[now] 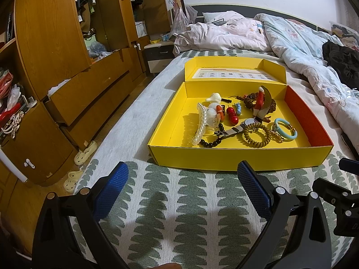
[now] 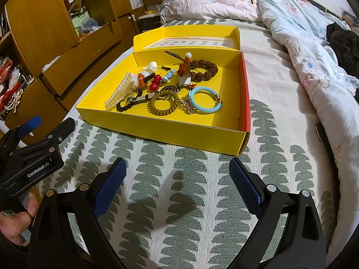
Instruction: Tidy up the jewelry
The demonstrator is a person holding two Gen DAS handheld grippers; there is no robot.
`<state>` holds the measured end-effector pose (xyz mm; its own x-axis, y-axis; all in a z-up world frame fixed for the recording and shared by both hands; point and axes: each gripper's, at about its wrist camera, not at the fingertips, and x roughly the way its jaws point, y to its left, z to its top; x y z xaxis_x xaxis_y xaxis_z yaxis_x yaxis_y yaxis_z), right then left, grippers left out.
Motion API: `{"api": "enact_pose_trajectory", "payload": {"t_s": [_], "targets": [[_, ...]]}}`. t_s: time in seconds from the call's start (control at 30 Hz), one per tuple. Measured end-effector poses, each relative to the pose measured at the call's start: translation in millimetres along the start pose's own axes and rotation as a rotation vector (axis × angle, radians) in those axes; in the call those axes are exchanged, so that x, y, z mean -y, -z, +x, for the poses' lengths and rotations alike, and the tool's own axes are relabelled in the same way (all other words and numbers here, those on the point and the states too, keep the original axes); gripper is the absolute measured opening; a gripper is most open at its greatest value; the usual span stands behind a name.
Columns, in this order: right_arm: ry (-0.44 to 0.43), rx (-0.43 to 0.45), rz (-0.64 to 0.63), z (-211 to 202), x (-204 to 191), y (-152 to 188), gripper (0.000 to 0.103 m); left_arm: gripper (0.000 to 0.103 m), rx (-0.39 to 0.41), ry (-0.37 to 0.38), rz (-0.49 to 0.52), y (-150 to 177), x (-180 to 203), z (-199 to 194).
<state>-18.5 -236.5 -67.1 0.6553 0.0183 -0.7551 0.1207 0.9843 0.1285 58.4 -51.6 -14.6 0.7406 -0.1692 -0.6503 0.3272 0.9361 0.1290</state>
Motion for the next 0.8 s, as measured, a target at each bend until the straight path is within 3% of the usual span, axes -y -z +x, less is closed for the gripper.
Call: {"api": "enact_pose_trajectory", "payload": {"t_s": [0.8], "targets": [[0.001, -0.001, -0.001, 0.5, -0.4, -0.1, 0.093, 0.096, -0.001, 0.01, 0.008, 0.0, 0.2, 0.4]]}}
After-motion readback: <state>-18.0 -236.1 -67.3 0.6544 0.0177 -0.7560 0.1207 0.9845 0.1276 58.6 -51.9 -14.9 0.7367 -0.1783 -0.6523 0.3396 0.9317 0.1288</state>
